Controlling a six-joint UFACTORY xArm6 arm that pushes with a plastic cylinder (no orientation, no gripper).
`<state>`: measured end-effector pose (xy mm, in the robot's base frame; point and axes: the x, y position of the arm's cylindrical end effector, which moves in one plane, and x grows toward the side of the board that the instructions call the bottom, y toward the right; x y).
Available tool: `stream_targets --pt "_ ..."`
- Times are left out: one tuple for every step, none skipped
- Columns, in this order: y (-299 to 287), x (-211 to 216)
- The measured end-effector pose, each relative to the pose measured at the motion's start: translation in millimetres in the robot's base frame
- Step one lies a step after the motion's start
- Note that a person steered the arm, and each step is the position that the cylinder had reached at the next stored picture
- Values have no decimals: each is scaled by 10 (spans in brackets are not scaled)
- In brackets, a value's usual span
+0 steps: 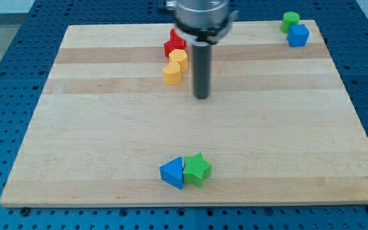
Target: Push the green circle away from the blue cube
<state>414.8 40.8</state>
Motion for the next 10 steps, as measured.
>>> stream_targets --pt "225 0" --pt "363 5" --pt "1364 -11" --pt "2311 -426" --pt "3023 -1103" --pt "3043 -1281" --pt "3044 -2061" --pt "3039 -2235" --pt "2926 -2239" --pt "2731 -2233"
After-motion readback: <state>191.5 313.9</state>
